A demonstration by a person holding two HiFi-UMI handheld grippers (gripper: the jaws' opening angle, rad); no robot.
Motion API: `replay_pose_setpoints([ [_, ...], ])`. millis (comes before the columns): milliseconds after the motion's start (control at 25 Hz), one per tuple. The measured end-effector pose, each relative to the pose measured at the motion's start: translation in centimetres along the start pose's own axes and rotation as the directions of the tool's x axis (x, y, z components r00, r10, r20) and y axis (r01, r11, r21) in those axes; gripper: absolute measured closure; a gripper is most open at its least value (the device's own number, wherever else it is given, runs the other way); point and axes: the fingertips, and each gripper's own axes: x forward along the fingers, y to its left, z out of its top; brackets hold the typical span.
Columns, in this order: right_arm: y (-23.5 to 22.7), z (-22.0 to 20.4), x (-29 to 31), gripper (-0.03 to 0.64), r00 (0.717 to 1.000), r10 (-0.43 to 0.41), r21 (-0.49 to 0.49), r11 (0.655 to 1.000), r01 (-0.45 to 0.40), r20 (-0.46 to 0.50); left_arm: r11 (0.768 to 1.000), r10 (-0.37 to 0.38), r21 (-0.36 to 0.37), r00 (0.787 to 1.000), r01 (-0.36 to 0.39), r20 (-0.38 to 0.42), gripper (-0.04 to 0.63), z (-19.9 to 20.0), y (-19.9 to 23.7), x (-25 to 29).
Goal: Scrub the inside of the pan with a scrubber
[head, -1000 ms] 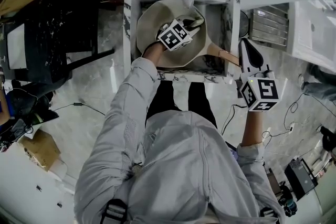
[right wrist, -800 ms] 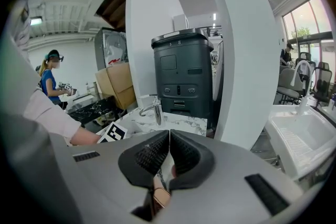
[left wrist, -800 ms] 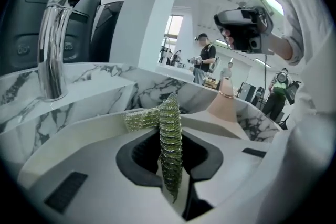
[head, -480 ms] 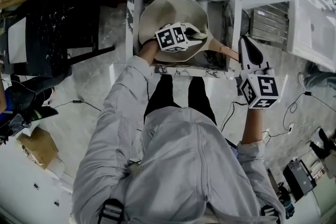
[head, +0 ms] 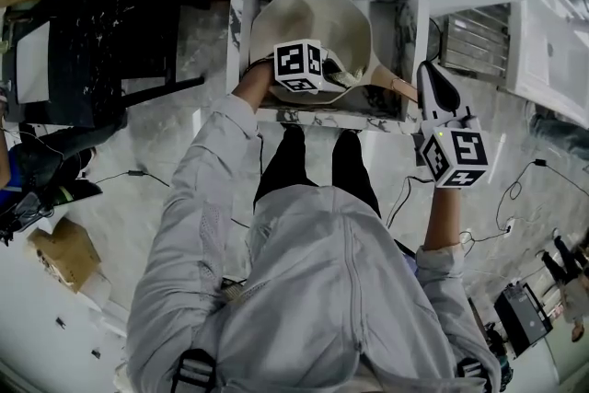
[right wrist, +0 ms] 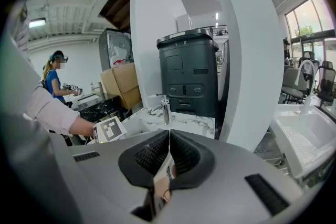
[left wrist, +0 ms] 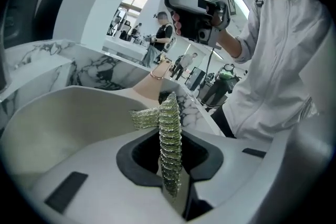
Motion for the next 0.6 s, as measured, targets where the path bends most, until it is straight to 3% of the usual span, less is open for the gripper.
replay_pose_setpoints([
  [160, 0.7, 0.2, 0.3, 0.581, 1.0, 0.013, -0.003, 1.0, -0.013, 0.001, 0.995, -0.095, -0.022, 0.99, 0.093, -0.107, 0.523, -1.7, -2.0, -0.5],
  [320, 1.1, 0.6, 0.4, 0.581, 1.0, 0.022, -0.008, 1.0, -0.022, 0.006, 0.982, -0.186, -0.074, 0.958, 0.174, -0.219, 0.523, -3.7, -3.8, -1.1],
  [480, 1.2, 0.9, 0.5, 0.581, 1.0, 0.028, -0.01, 1.0, -0.028, 0.011, 0.968, -0.251, -0.11, 0.902, 0.227, -0.351, 0.525, -5.3, -4.9, -2.0],
  [600, 1.1, 0.9, 0.5, 0.581, 0.999, 0.035, -0.013, 0.999, -0.035, 0.01, 0.956, -0.293, -0.162, 0.848, 0.246, -0.442, 0.525, -6.2, -5.5, -2.8],
])
